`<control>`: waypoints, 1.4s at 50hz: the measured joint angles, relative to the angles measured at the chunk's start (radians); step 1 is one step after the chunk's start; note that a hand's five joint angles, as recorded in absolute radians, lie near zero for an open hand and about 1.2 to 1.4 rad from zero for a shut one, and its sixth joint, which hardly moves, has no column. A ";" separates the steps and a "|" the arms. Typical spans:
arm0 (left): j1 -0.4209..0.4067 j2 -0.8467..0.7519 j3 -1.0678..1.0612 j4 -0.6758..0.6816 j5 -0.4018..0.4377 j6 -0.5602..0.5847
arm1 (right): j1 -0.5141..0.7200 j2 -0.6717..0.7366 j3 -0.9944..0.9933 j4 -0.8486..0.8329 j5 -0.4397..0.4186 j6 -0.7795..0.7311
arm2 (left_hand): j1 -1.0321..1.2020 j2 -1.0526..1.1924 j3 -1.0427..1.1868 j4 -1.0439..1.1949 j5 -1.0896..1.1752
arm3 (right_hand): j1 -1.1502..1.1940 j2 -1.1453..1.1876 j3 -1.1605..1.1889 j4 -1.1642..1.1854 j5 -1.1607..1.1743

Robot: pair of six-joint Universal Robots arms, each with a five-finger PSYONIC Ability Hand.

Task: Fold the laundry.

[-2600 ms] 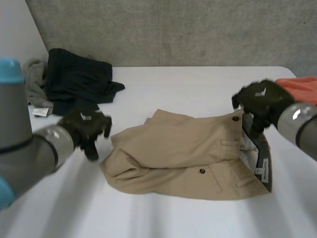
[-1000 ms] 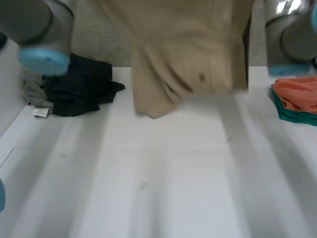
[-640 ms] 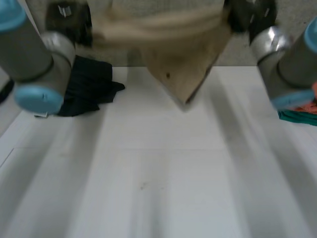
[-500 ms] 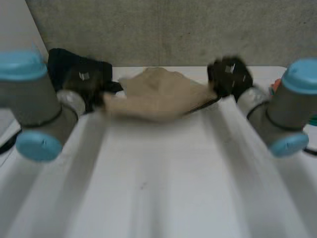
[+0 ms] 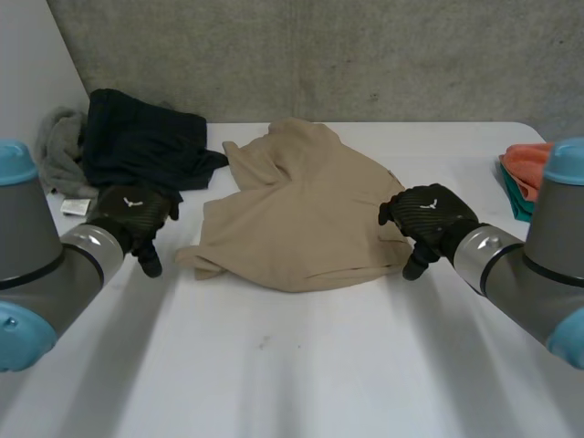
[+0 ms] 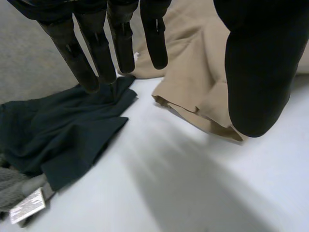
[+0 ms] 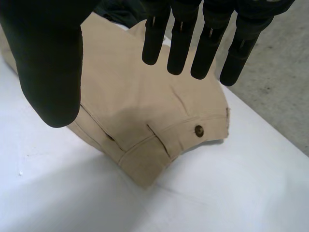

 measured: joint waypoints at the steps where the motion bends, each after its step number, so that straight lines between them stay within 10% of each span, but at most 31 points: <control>1: 0.003 0.004 0.001 -0.001 0.001 -0.001 | -0.001 -0.009 0.010 -0.002 0.002 -0.001 | 0.000 0.000 0.000 0.000 0.000 | 0.000 0.000 0.000 0.000 0.001; 24: 0.001 -0.206 0.217 -0.137 0.179 -0.019 | 0.018 0.133 0.149 -0.374 0.030 -0.058 | 0.099 0.108 0.104 0.126 0.128 | 0.013 0.035 0.022 0.034 0.067; 33: -0.050 -0.243 0.262 -0.170 0.116 -0.020 | 0.019 0.239 0.071 -0.412 0.025 -0.101 | 0.670 0.715 0.706 0.734 0.724 | 0.047 0.064 0.055 0.061 0.092; 53: -0.064 -0.182 0.282 -0.201 0.002 -0.021 | 0.022 0.364 -0.087 -0.419 0.025 -0.093 | 0.676 0.760 0.753 0.780 0.756 | 0.583 0.667 0.669 0.685 0.687; 60: -0.063 -0.092 0.212 -0.239 0.021 0.024 | 0.008 0.250 -0.044 -0.318 0.005 -0.078 | 0.676 0.760 0.753 0.780 0.756 | 0.583 0.666 0.670 0.689 0.695; 70: -0.094 0.051 -0.030 -0.487 0.120 0.332 | -0.086 -0.074 0.057 0.459 -0.070 -0.427 | 0.676 0.760 0.753 0.780 0.756 | 0.583 0.667 0.670 0.689 0.695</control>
